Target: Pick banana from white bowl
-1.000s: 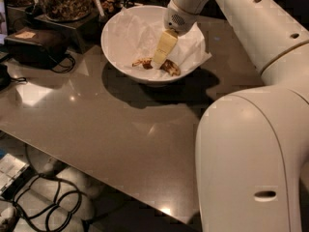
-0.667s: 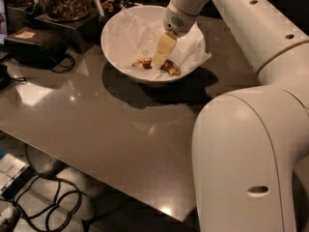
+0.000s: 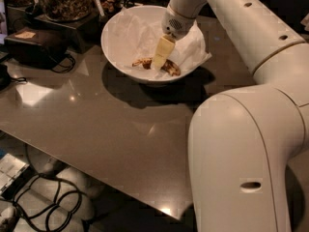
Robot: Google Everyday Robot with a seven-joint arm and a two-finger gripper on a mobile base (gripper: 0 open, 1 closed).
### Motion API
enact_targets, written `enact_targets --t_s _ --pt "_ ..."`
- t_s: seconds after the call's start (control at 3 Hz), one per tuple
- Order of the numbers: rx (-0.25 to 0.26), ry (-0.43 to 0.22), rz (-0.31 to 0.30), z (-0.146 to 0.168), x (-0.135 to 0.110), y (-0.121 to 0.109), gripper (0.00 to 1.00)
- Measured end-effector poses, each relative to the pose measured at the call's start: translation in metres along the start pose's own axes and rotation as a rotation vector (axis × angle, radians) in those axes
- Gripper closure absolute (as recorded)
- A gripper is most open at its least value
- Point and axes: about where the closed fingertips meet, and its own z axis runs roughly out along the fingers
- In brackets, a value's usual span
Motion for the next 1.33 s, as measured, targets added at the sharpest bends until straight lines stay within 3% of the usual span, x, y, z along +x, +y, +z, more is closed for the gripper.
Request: enact_targets --t_s 0.67,1.0,1.33 --pt "-0.023 0.026 0.001 0.016 0.002 0.003 0.3" --pt "-0.028 0.033 0.003 0.021 0.003 0.004 0.43" --pt "-0.03 0.037 0.006 0.022 0.004 0.003 0.43"
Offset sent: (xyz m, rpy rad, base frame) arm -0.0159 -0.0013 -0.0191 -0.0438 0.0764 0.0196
